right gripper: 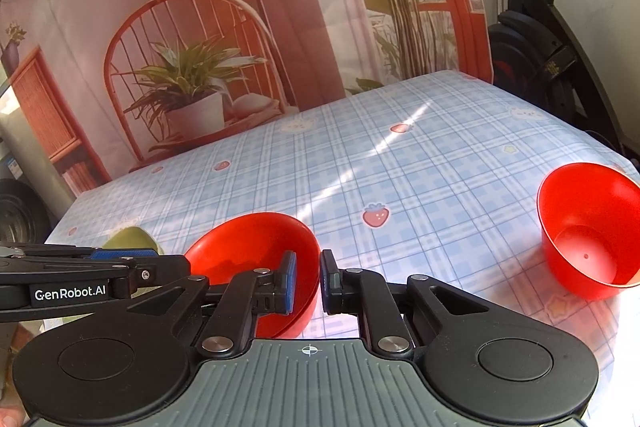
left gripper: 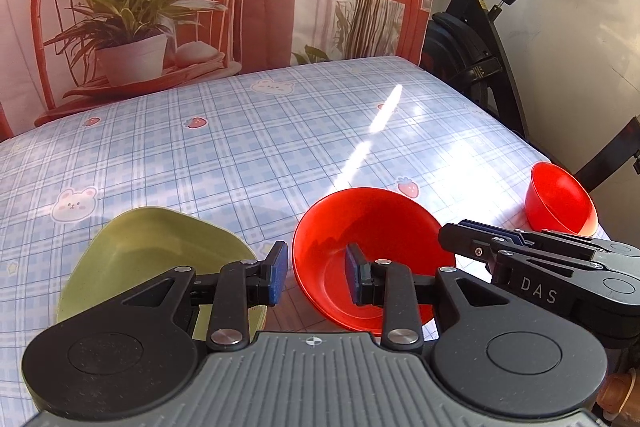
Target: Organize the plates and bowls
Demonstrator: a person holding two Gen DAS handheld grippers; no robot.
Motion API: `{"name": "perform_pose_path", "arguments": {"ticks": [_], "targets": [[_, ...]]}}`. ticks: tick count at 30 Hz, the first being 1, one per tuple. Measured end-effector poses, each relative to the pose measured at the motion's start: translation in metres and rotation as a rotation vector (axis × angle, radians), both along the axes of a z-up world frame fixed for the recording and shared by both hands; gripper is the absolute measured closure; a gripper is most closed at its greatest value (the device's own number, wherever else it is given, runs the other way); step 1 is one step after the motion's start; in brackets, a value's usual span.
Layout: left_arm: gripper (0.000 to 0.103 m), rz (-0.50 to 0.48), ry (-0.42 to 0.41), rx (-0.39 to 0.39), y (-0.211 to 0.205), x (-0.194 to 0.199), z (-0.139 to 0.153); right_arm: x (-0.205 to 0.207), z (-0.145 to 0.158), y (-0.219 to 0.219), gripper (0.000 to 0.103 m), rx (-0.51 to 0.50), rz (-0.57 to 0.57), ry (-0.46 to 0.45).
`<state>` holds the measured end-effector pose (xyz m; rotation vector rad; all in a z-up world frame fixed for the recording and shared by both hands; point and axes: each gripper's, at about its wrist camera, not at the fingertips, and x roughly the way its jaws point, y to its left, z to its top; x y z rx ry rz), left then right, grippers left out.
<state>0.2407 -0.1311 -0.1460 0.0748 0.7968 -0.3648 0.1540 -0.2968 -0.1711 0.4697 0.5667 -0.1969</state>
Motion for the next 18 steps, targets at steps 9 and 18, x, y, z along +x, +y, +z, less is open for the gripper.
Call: {"name": "perform_pose_path", "arguments": {"ticks": [9, 18], "targets": [[0.071, -0.024, -0.041, -0.035, -0.016, 0.002, 0.018, -0.018, 0.024, -0.028, 0.09, -0.051, -0.088, -0.082], [0.068, -0.155, -0.027, -0.11, -0.075, 0.014, 0.016, -0.056, 0.035, -0.079, 0.09, -0.201, -0.261, -0.122]]}}
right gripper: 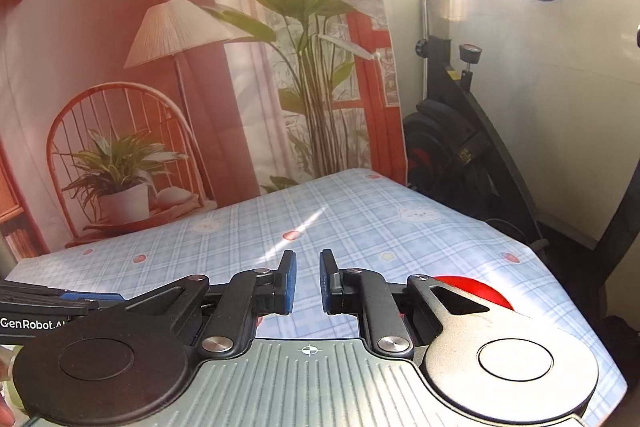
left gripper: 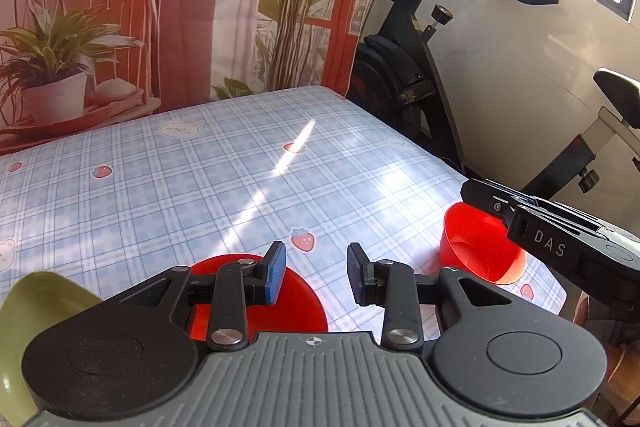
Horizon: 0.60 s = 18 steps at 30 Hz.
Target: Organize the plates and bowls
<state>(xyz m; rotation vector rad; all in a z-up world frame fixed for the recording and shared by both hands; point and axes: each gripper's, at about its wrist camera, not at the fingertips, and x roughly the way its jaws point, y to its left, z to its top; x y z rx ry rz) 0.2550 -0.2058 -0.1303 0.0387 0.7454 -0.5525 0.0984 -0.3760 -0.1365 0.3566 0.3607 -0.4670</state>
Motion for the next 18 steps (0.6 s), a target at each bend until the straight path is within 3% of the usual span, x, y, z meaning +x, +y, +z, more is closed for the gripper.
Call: {"name": "perform_pose_path", "arguments": {"ticks": [10, 18], "targets": [[0.058, -0.157, 0.052, -0.004, -0.083, 0.011, -0.027, -0.043, -0.031, -0.06, 0.087, 0.001, -0.199, 0.083], [0.058, -0.188, 0.126, 0.022, -0.116, 0.018, -0.055, -0.056, -0.062, -0.071, 0.086, 0.066, -0.24, 0.125]]}}
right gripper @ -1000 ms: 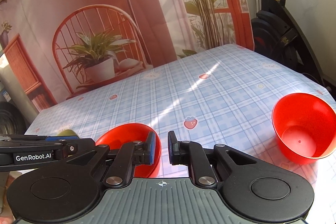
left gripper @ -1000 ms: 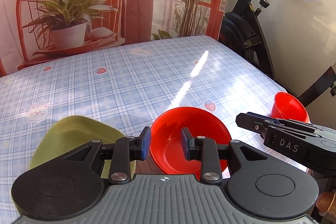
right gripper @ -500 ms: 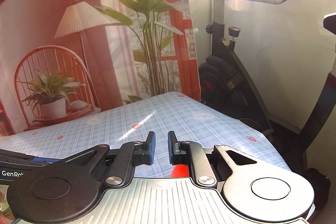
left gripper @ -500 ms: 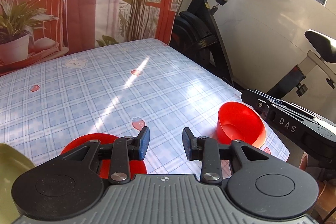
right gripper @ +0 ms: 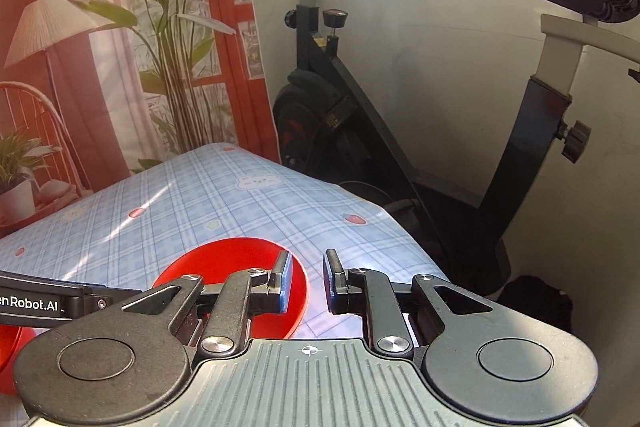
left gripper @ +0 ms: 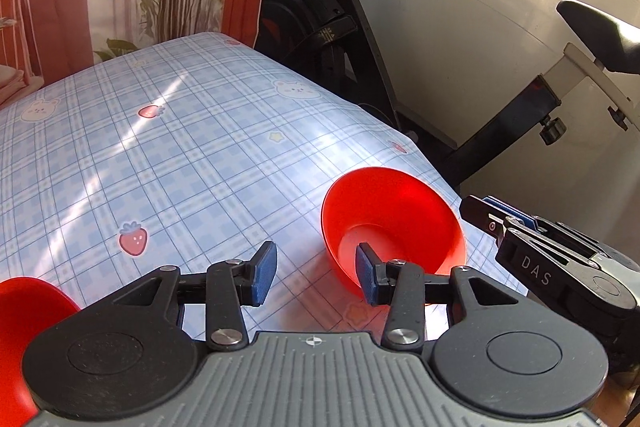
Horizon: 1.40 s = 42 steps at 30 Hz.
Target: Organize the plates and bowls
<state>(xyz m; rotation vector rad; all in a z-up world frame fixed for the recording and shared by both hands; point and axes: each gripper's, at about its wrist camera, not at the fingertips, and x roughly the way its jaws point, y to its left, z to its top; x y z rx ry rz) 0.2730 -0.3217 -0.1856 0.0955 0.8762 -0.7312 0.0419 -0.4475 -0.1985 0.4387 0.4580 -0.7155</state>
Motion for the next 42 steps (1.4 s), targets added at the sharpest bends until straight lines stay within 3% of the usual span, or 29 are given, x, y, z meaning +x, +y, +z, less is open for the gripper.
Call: {"name": "perform_pose_path", "arguments": {"ticks": [7, 13, 23, 37, 42], "targets": [[0.059, -0.031, 0.027, 0.016, -0.013, 0.002, -0.015, 0.001, -0.011, 0.0, 0.087, 0.062, 0.021, -0.003], [0.084, -0.05, 0.052, -0.028, -0.014, 0.003, -0.017, 0.003, -0.012, 0.002, 0.096, 0.101, 0.038, -0.02], [0.084, 0.016, -0.012, -0.047, 0.016, -0.007, 0.021, 0.016, 0.023, 0.022, 0.095, 0.056, 0.107, -0.058], [0.083, 0.232, -0.106, -0.102, 0.129, -0.024, 0.09, 0.073, 0.107, 0.099, 0.095, 0.009, 0.359, -0.158], [0.074, 0.262, -0.137, -0.087, 0.167, -0.043, 0.093, 0.09, 0.117, 0.137, 0.095, -0.003, 0.421, -0.154]]}}
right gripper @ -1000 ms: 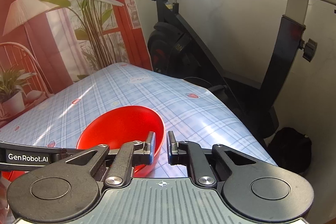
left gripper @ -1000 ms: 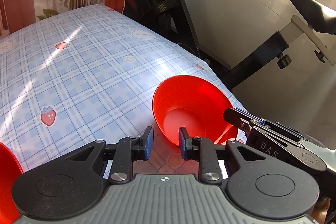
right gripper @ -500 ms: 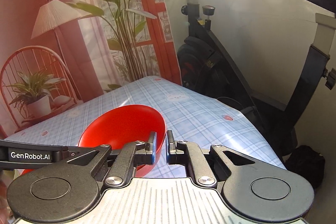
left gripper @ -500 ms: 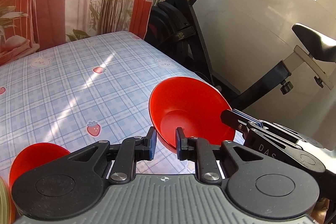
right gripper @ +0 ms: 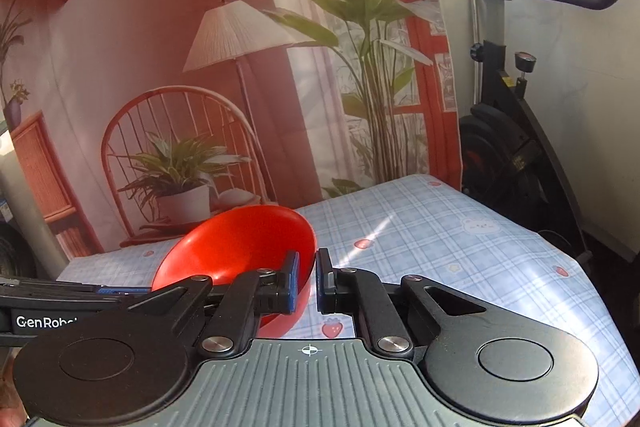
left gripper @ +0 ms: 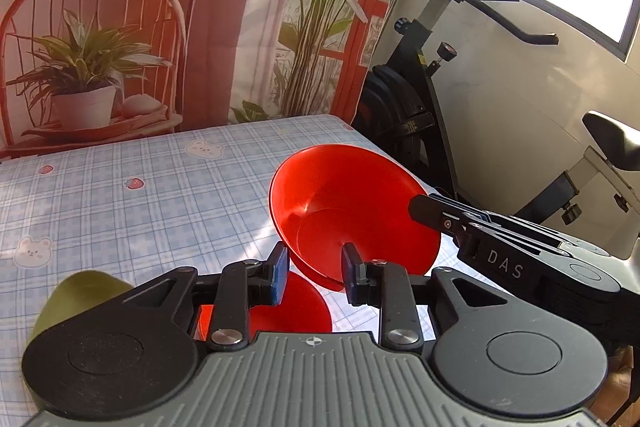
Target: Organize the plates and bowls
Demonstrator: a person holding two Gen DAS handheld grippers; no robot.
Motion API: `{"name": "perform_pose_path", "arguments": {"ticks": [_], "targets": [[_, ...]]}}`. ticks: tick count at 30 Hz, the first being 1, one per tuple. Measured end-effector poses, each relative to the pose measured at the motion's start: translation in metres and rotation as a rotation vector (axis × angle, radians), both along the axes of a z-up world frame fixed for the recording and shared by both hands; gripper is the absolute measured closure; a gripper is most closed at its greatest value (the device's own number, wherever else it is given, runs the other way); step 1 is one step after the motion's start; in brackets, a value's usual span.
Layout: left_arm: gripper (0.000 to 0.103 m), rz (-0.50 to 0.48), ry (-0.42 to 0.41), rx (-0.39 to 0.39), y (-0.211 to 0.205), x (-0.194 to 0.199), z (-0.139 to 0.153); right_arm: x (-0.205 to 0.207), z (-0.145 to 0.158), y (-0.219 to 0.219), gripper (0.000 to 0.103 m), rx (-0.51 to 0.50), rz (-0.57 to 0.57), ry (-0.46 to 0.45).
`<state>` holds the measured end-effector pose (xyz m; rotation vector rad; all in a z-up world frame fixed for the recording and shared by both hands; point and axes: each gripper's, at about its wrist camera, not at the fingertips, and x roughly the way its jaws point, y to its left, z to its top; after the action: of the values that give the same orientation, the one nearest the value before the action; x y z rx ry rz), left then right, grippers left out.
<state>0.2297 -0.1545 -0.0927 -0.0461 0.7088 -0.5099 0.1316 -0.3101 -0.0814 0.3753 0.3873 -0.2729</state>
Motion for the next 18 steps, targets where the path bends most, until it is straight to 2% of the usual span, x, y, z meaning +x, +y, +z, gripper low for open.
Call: {"name": "perform_pose_path", "arguments": {"ticks": [6, 18], "targets": [[0.074, 0.061, 0.049, -0.059, 0.039, 0.002, -0.015, 0.013, -0.007, 0.029, 0.095, 0.008, 0.043, 0.029], [0.074, 0.073, 0.13, -0.06, 0.061, 0.008, -0.052, 0.03, -0.048, 0.047, 0.095, 0.051, 0.062, 0.13]]}}
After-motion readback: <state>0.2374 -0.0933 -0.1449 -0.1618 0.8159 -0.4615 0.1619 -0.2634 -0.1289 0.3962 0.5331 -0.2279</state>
